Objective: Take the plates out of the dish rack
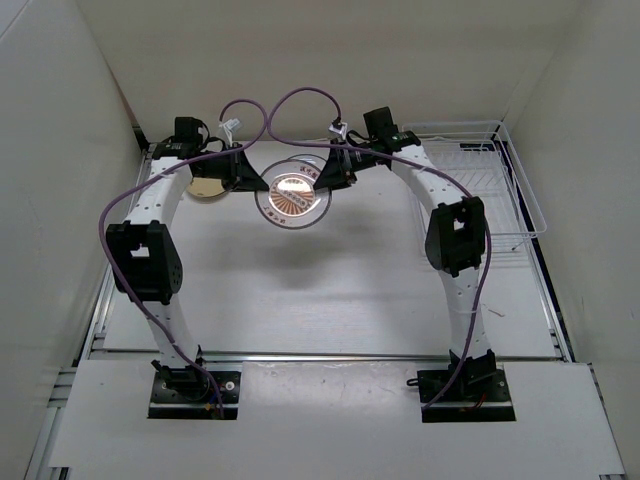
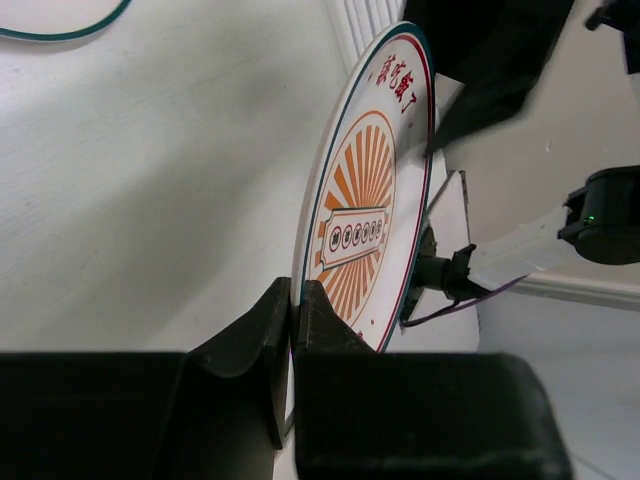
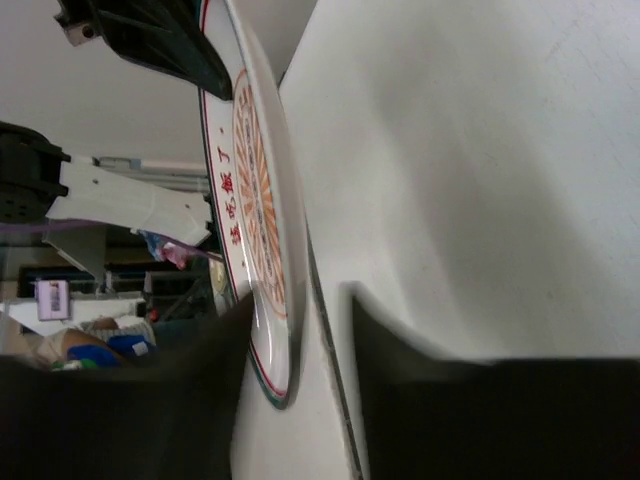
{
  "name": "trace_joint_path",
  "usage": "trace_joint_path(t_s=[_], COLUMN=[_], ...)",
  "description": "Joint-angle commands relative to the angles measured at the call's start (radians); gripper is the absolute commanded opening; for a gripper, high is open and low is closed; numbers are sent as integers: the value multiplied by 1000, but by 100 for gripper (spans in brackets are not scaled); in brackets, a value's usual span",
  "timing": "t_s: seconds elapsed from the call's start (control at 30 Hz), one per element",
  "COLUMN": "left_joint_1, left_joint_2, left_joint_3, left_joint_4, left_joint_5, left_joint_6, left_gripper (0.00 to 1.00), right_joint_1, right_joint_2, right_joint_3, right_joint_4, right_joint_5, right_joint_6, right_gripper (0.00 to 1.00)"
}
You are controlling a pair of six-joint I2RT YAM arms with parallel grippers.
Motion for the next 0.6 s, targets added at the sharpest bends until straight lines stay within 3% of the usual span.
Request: trace_joint_path(t_s=[0.0,0.1,0.17,0.27,0.4,0.57], left_joint_1=[-1,-1,-1,-1,-1,-1], left_joint_2=[5,-5,-5,42,146,301], left_joint_3=[27,27,39,85,218,416], left_joint_4=[20,29,47,61,103,142], left_joint_5=[-15,-139,-245,-303,-291,-325], left_joint_6=[-14,-63,-113,-176,-259,-313], left_gripper=[10,10,10,10,10,10], right_joint_1=[-13,-52,-98,-163,-214,-223], right_joint_2=[-26,-83,-146,-248,-405,-713], right_joint_3=[74,68,38,-31,-157,-467], right_joint_4=[-39,-170,-188,-199,-234,-310], right_joint_5=[26,234,411,618,695,808], right_joint_6=[-59,-209,-249,-283,-369,-415], right_gripper=[62,87,93,93,93,96])
